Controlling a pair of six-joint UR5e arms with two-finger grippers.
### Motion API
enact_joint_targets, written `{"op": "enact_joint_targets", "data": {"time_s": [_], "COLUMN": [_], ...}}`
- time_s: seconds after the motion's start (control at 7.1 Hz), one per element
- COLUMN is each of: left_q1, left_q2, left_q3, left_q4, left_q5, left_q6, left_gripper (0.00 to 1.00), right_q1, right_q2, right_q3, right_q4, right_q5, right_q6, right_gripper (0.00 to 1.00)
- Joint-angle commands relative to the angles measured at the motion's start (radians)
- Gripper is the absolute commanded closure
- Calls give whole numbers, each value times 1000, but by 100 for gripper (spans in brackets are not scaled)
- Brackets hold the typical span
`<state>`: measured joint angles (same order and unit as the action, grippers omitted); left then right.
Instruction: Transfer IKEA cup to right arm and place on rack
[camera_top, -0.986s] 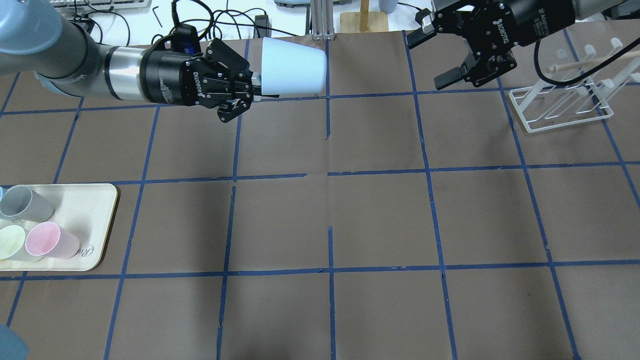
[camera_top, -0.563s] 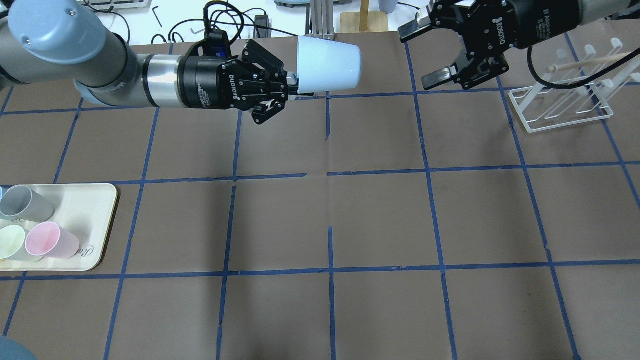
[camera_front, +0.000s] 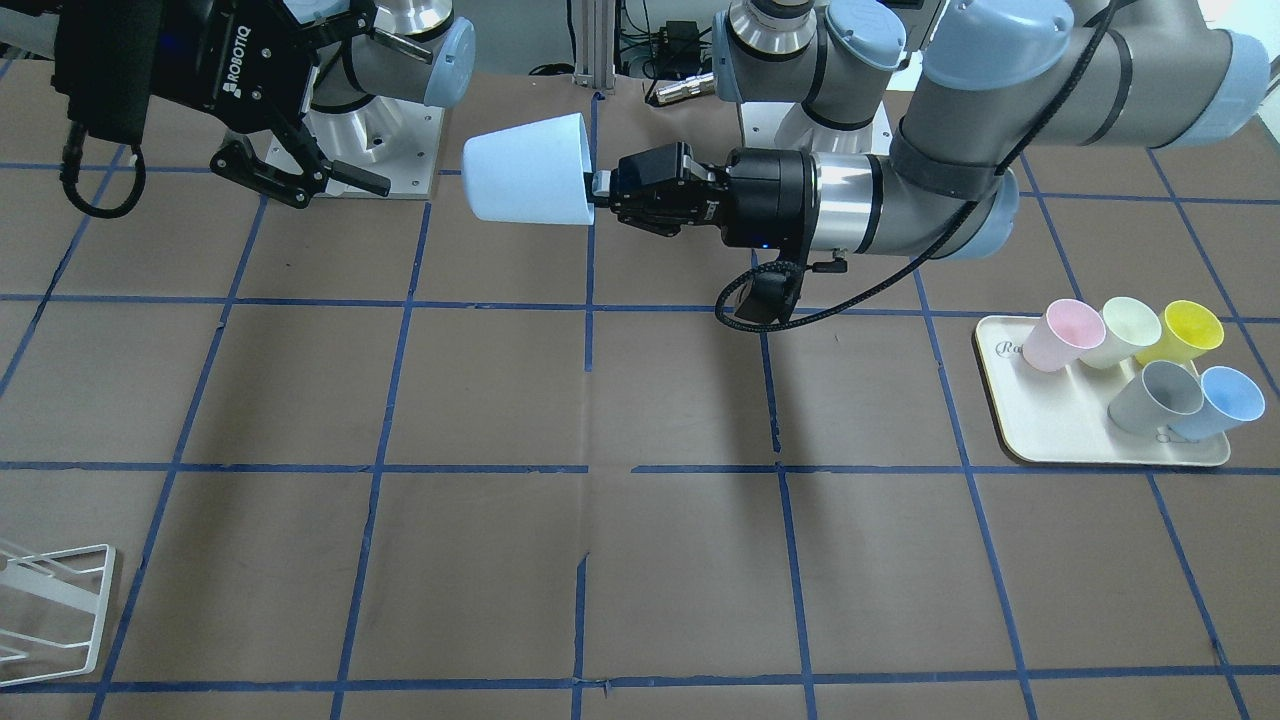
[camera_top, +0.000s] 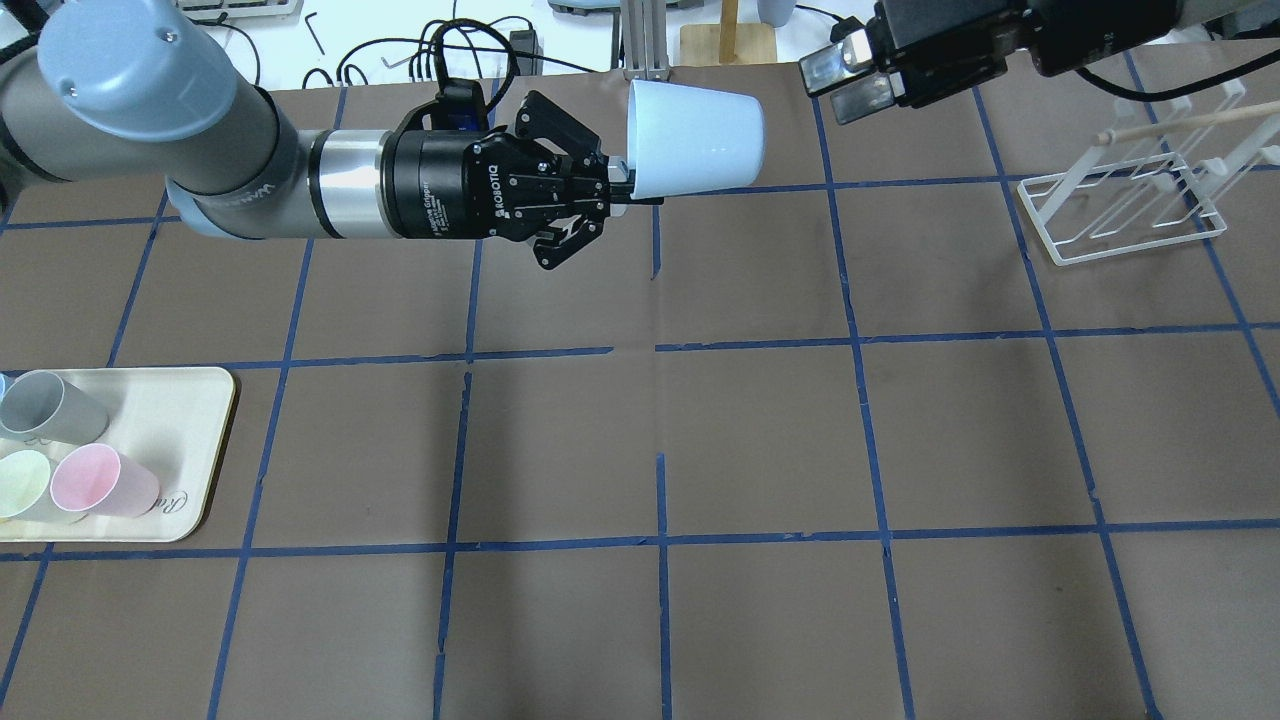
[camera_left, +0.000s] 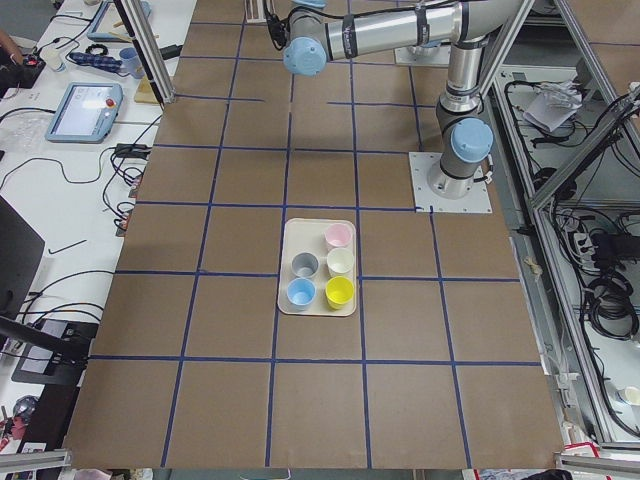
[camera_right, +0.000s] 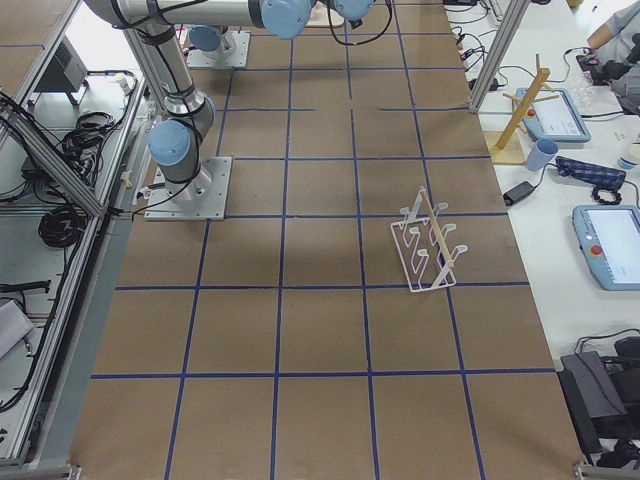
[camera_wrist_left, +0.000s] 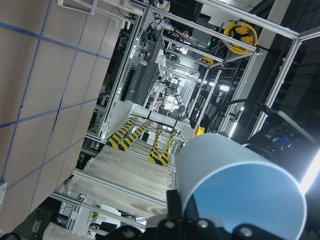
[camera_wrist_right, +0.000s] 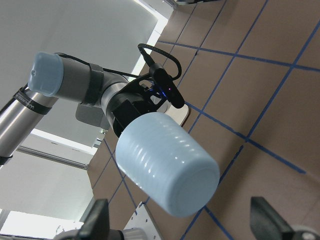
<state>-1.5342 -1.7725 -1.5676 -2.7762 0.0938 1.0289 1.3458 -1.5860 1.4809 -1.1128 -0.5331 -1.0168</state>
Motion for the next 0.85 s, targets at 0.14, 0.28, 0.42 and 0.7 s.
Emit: {"op": "enact_joint_targets", "data": {"time_s": [0.14,0.28,0.42,0.7], "left_q1": [-15,-14,-14,-9], "left_q2": [35,25,36,30], "left_q3": [-11,-11,-9,9], "left_q4": [-340,-403,-443,-447], "left_q5": [-40,-39,-35,-39], "left_q6": [372,440,459,525], "left_gripper": [100,100,100,100], "right_q1": [22,44,43,64], "right_q2": [26,0,-12,-38], "right_q3": [-2,-2,1,6], "right_q4": [-226,-217,-211,-200], "right_q5": [5,2,-2,1], "right_q6": [-135,-135,-137,-146], "right_gripper": [0,0,0,0]}}
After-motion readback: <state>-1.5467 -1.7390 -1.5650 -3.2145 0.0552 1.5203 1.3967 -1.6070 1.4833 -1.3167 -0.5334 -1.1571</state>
